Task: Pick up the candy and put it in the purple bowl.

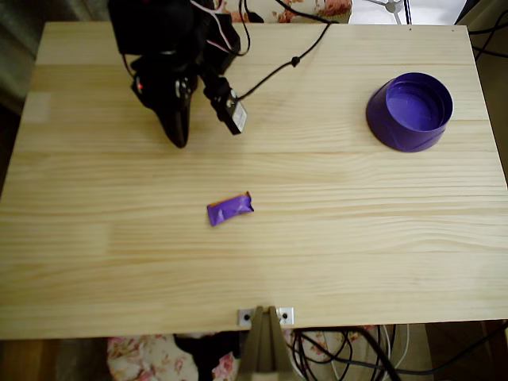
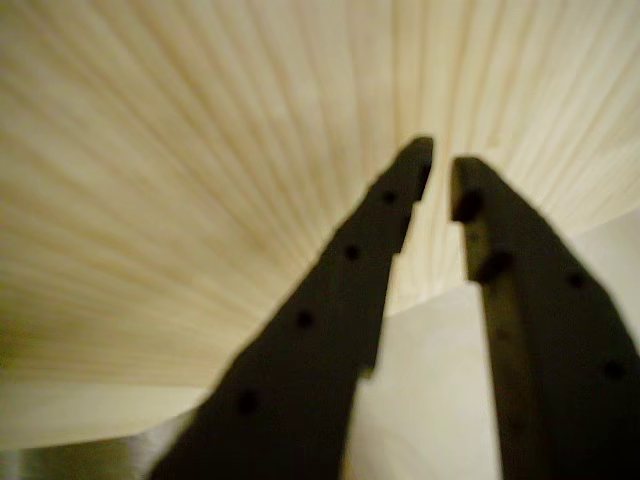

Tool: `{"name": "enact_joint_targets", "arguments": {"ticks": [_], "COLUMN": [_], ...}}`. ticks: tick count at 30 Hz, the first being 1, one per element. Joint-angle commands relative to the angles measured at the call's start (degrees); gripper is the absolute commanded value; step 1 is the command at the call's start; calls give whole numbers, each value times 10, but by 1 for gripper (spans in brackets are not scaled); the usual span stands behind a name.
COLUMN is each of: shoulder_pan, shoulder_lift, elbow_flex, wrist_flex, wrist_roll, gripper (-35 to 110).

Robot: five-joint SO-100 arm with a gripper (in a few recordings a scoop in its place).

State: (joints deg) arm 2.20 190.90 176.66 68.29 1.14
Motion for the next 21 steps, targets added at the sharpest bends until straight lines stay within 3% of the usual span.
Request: {"name": "enact_joint_targets", "arguments": {"ticks": [1, 7, 11, 21], "shoulder_pan": [-5, -85, -125, -183], "shoulder_lift": [18, -27, -258, -763], "elbow_flex": [-8, -77, -225, -577], "wrist_flex": [-25, -76, -102, -44], "wrist_roll": [31, 51, 19, -125], "gripper": [0, 0, 2, 4]}}
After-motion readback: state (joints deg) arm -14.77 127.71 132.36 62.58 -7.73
